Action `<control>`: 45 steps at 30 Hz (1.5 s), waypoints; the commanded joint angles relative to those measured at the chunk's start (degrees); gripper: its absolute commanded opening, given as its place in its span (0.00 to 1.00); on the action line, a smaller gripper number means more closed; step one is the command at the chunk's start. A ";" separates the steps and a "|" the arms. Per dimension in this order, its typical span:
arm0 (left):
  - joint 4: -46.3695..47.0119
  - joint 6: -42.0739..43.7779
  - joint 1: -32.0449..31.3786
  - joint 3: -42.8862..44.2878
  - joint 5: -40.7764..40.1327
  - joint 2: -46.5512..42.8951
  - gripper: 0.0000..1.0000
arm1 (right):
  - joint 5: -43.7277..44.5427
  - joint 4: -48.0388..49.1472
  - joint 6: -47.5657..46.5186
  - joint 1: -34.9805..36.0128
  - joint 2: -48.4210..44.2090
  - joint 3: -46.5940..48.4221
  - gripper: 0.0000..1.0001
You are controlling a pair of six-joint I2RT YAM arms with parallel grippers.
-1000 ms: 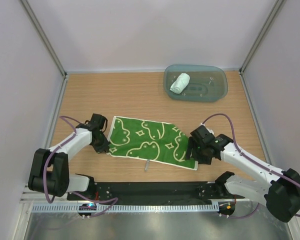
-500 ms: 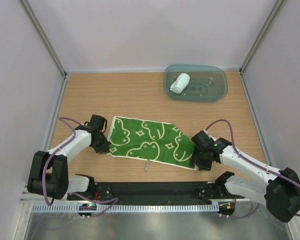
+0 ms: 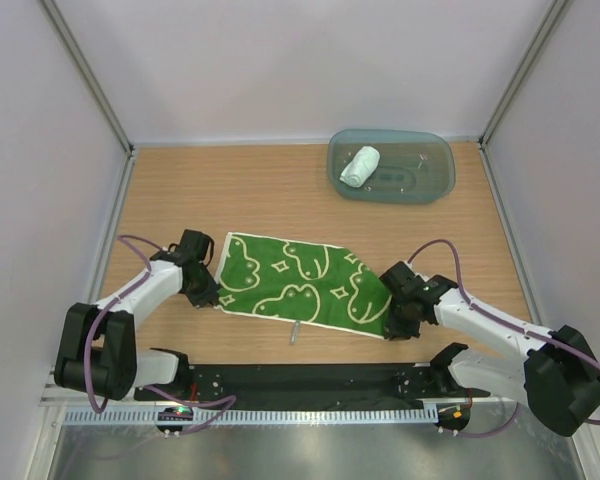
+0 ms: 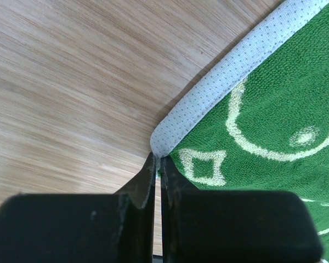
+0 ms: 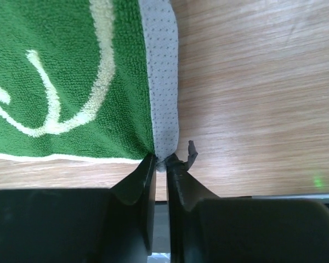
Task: Roll the towels
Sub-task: Flatten the towel
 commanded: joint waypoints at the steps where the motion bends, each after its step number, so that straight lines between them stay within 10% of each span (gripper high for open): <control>1: 1.52 -0.12 0.25 -0.28 0.45 -1.62 0.00 | 1.45 2.70 -0.24 0.26 0.60 0.22 0.09; 22: -20.52 8.23 0.25 25.53 2.39 -17.97 0.00 | 9.80 -13.30 -8.41 -1.58 -4.85 34.49 0.01; 45: -22.21 14.73 2.98 65.47 11.00 11.13 0.00 | -11.11 -11.90 -21.42 -23.12 24.16 72.31 0.01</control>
